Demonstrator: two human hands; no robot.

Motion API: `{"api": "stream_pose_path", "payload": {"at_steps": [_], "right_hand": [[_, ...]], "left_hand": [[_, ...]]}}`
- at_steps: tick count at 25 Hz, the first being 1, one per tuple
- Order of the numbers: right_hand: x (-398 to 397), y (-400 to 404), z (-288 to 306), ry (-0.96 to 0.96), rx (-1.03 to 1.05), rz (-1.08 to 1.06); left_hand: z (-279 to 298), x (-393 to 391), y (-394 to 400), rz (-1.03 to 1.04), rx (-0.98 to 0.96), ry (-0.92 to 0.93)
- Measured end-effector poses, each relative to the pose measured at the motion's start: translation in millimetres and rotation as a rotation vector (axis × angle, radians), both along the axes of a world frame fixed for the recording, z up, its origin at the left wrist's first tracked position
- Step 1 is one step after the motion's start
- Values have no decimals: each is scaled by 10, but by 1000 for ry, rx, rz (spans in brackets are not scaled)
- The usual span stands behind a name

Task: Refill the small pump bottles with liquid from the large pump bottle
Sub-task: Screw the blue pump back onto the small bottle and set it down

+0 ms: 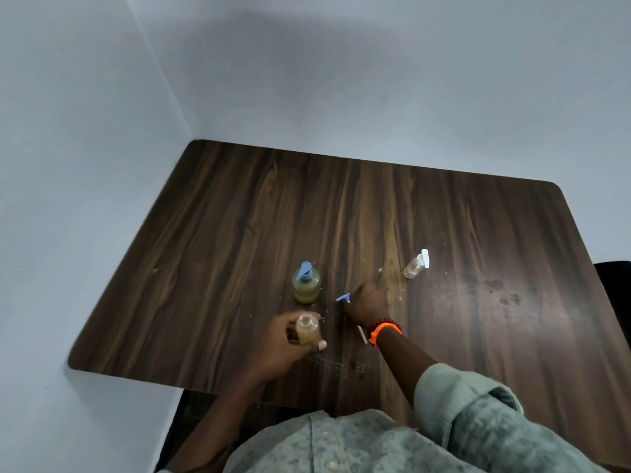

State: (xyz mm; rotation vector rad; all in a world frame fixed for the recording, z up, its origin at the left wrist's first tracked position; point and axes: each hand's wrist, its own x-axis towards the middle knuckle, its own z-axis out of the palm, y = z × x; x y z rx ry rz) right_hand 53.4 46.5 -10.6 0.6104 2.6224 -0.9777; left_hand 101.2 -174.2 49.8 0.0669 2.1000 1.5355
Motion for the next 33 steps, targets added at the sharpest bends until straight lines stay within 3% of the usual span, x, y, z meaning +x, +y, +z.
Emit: {"api": "stream_pose_path", "payload": {"at_steps": [5,7,10,23,33], "right_hand": [[216,196,716,451,-409,-247],[360,225,1034,549,-573,-199],[606,223,1390,670,-640,-119],[815,365,1439,750,-482,-54],[845,308,1231,654,-425,55]], "left_hand": [[-17,0,140,-52,3,31],[-34,-13,216,-92,-2,65],[-49,-56,376,-103,-15,81],[-19,-96,749,-181,-6,88],[171,-139,721,-202,33,177]]}}
